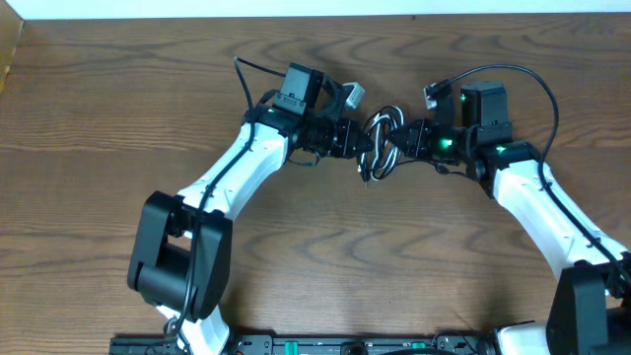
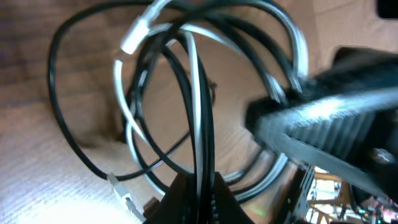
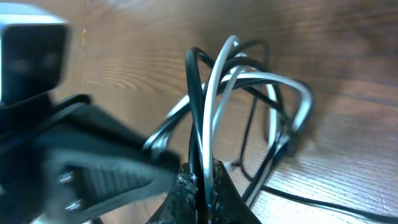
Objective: Untangle cables
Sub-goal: 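Lift the bundle and pull the grippers apart to loosen the loops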
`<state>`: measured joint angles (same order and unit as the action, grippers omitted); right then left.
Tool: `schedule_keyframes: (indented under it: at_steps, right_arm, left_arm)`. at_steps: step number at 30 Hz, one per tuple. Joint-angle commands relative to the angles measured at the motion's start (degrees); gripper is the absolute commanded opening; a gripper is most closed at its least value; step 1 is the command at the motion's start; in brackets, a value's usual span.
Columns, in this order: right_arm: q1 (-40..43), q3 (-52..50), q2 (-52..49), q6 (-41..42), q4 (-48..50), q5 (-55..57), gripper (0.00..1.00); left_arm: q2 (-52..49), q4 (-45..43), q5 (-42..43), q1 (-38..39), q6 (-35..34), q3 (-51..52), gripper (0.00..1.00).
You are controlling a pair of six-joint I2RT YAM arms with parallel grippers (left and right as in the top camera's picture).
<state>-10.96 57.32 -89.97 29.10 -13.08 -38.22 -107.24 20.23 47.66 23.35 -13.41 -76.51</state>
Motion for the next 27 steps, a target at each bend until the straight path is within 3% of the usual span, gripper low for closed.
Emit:
schedule_keyframes:
  at_steps: [1, 15, 21, 27]
  right_arm:
    - [-0.52, 0.76, 3.37, 0.66, -0.22, -2.89, 0.01]
    - [-7.28, 0.76, 3.61, 1.22, -0.04, -0.94, 0.01]
    - [-7.56, 0.76, 3.63, 7.87, 3.76, -1.18, 0.01]
    - [-7.56, 0.76, 3.63, 12.92, 5.03, -1.44, 0.4]
  left_arm:
    - [-0.15, -1.86, -0.07, -0.11, -1.92, -0.59, 0.07]
    - [-0.15, -9.2, 4.81, 1.18, -1.9, -0.59, 0.07]
    - [-0.15, -9.22, 4.85, 1.22, -1.99, -0.59, 0.07]
    - [-0.15, -12.02, 12.09, 1.4, -4.98, -0.59, 0.08]
